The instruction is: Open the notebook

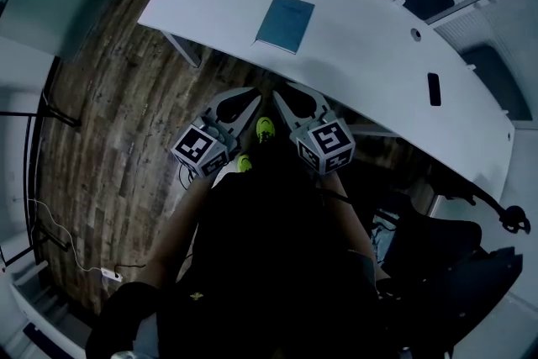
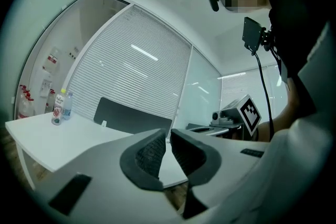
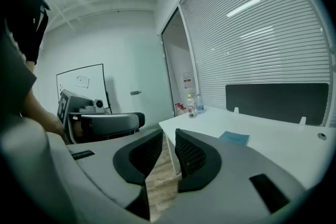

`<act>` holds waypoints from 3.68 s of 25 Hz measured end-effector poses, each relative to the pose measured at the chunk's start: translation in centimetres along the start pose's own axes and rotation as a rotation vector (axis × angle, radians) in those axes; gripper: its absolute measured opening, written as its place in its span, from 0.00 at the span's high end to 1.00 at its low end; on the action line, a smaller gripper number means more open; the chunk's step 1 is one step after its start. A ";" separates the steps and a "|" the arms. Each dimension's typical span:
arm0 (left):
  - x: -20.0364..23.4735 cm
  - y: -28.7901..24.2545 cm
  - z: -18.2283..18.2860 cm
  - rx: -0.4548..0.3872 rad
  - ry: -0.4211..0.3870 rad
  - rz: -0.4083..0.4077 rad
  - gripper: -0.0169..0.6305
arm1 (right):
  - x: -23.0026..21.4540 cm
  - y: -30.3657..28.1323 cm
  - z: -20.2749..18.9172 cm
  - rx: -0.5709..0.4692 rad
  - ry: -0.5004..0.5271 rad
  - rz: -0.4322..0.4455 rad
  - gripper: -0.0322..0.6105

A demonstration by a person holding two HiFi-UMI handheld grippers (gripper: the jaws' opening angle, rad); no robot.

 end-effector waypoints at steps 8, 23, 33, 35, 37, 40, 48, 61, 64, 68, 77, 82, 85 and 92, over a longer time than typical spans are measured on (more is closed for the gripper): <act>2.9 -5.0 0.7 0.019 0.004 0.011 0.90 | -5.2 -2.3 -0.4 0.037 -0.022 0.005 0.87; 8.4 -11.5 -0.2 0.106 -0.026 0.058 0.90 | -12.9 -6.8 -1.1 0.083 -0.056 0.053 0.84; 10.7 -13.7 -0.7 0.121 0.010 -0.017 0.88 | -13.6 -9.1 -1.9 0.098 -0.089 0.017 0.84; 11.0 -13.7 -1.0 0.137 0.013 -0.042 0.86 | -13.4 -9.1 -2.1 0.104 -0.115 -0.002 0.84; 11.6 -13.9 -1.2 0.152 -0.009 -0.067 0.86 | -13.6 -9.4 -2.1 0.109 -0.127 -0.026 0.84; 12.7 -14.0 -1.6 0.170 0.004 -0.086 0.86 | -14.3 -9.8 -2.3 0.115 -0.132 -0.065 0.84; 15.3 -14.7 -2.7 0.228 0.045 -0.110 0.84 | -15.6 -11.3 -4.0 0.126 -0.173 -0.133 0.84; 19.1 -16.9 -6.1 0.281 0.076 -0.119 0.82 | -18.0 -13.7 -9.6 0.229 -0.274 -0.211 0.78; 19.9 -17.4 -7.2 0.278 0.091 -0.119 0.82 | -18.9 -13.8 -11.3 0.260 -0.327 -0.247 0.75; 20.8 -17.5 -8.2 0.300 0.097 -0.115 0.82 | -19.7 -14.0 -12.8 0.288 -0.367 -0.301 0.69; 22.9 -18.1 -10.4 0.326 0.115 -0.083 0.80 | -21.0 -14.5 -15.6 0.341 -0.460 -0.356 0.63; 23.7 -18.2 -11.0 0.335 0.131 -0.065 0.80 | -21.4 -14.9 -16.6 0.361 -0.520 -0.358 0.60; 24.1 -18.3 -11.2 0.341 0.142 -0.053 0.80 | -21.7 -15.1 -17.0 0.368 -0.552 -0.350 0.60; 24.5 -18.8 -11.8 0.351 0.150 -0.047 0.80 | -21.8 -15.5 -17.6 0.377 -0.586 -0.328 0.60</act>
Point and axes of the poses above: the fingertips, and each gripper's own axes: y backward along the fingers, x to its left, z out of its top, the point moved 6 cm from there along y, backward along the fingers, and after that the axes turned 5 degrees about y, right-handed, at the moved point
